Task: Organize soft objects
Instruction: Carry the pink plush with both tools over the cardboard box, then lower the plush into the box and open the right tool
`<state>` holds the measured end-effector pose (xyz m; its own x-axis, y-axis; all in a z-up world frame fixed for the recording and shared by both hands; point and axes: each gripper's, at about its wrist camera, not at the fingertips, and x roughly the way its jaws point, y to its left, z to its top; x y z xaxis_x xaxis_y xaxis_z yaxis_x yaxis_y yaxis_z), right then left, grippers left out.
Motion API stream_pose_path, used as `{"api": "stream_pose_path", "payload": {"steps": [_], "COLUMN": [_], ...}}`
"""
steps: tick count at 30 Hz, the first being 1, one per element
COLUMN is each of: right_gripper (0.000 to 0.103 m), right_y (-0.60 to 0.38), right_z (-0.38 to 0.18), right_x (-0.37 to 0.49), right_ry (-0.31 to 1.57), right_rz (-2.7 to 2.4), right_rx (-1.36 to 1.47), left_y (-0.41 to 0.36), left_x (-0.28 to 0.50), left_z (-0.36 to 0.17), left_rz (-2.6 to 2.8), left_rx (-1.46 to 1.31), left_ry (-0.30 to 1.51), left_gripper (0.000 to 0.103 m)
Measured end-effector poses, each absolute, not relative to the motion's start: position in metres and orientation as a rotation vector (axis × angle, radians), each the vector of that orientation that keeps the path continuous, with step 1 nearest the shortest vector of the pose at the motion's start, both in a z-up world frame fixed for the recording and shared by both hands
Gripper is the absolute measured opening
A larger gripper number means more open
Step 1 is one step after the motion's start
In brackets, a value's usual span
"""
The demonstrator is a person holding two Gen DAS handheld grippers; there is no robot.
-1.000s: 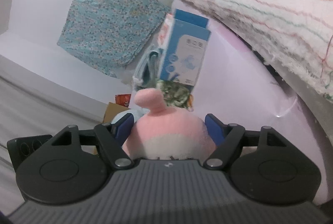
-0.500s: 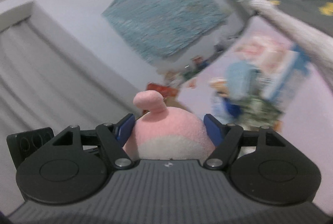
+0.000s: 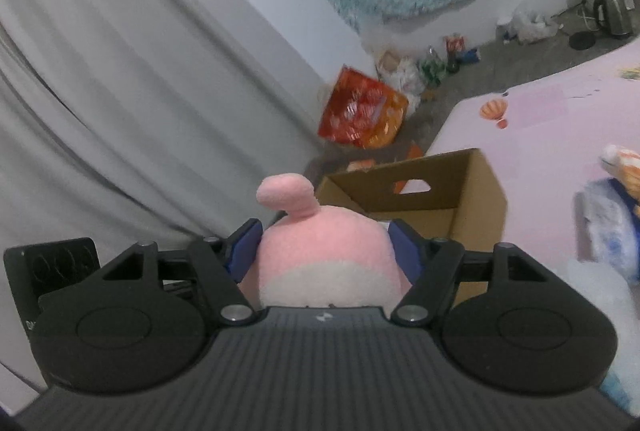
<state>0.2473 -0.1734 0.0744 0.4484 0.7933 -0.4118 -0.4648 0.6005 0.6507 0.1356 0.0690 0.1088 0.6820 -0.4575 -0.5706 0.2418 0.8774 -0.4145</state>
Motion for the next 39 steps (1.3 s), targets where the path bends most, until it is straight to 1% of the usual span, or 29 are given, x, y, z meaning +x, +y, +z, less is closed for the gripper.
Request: {"api": "stream_pose_path", "payload": {"steps": [4, 9, 16, 27, 29, 32, 39], "right_gripper": [0.068, 0.067, 0.067, 0.068, 0.069, 0.072, 0.072], "right_y": [-0.112, -0.061, -0.034, 0.002, 0.008, 0.010, 0.013], "right_z": [0.075, 0.059, 0.027, -0.023, -0.032, -0.037, -0.041], "right_x": [0.269, 0.298, 0.332, 0.399, 0.406, 0.414, 0.421], "right_ry": [0.836, 0.918, 0.980, 0.987, 0.993, 0.981, 0.978], "right_rz": [0.792, 0.743, 0.651, 0.554, 0.543, 0.539, 0.531], "right_rx": [0.390, 0.334, 0.259, 0.127, 0.122, 0.130, 0.129], "left_y": [0.106, 0.139, 0.146, 0.174, 0.176, 0.178, 0.171], "left_x": [0.160, 0.188, 0.208, 0.193, 0.191, 0.190, 0.187], "left_z": [0.087, 0.064, 0.047, 0.037, 0.037, 0.037, 0.040], "left_rz": [-0.332, -0.270, -0.200, -0.092, -0.084, -0.072, -0.079], "left_rx": [-0.352, -0.390, -0.314, -0.356, -0.355, -0.348, -0.346], "left_ry": [0.768, 0.822, 0.868, 0.884, 0.888, 0.895, 0.899], "left_gripper": [0.073, 0.074, 0.075, 0.075, 0.075, 0.075, 0.076]}}
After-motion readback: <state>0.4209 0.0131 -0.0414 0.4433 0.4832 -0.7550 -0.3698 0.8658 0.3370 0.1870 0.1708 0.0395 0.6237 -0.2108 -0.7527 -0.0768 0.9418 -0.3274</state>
